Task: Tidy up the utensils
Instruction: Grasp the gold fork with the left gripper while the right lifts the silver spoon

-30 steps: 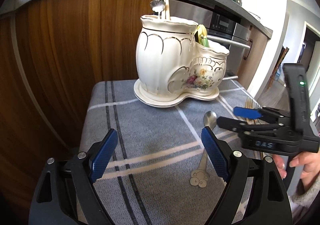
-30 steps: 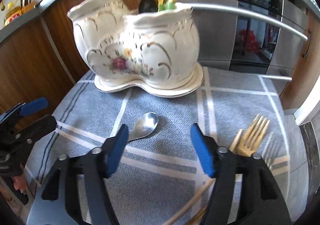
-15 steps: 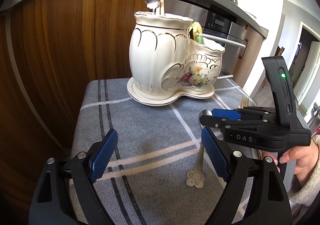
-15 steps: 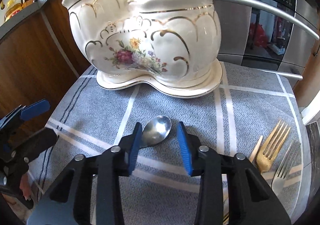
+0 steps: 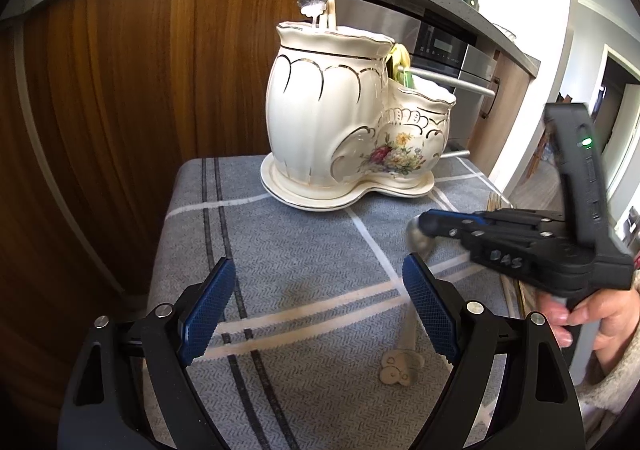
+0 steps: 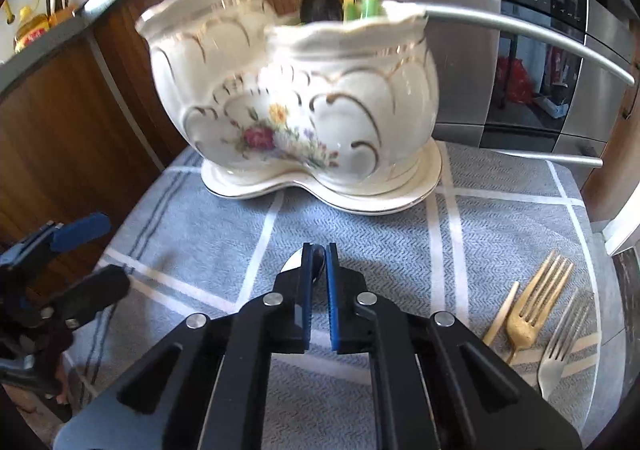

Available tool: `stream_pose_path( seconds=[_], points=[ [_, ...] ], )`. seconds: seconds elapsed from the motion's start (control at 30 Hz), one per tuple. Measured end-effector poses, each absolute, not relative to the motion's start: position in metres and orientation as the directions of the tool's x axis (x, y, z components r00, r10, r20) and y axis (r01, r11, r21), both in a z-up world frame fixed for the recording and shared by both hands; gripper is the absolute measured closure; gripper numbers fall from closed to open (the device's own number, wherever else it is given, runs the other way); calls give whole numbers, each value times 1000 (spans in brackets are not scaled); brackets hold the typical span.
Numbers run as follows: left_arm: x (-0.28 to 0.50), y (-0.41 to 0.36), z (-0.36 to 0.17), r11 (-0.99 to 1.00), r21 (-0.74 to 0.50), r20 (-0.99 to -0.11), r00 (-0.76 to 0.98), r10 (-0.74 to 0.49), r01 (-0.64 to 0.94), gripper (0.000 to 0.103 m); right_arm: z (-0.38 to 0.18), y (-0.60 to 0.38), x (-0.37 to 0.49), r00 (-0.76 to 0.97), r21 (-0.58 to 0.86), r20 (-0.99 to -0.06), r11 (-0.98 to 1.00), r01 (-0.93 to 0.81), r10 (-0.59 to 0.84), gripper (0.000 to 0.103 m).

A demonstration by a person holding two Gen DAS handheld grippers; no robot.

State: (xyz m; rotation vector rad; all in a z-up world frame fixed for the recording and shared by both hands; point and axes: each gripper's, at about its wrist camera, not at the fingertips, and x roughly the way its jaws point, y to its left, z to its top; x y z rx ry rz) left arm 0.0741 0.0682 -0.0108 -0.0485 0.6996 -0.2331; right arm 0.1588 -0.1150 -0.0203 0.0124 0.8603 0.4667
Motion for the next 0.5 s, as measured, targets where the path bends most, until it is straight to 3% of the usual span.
stream_pose_path(
  seconds=[0.5],
  points=[
    [74, 39, -7, 950, -133, -641, 706, -300, 282, 18, 51, -195, 124, 726, 226, -568, 922, -315, 387, 101]
  ],
)
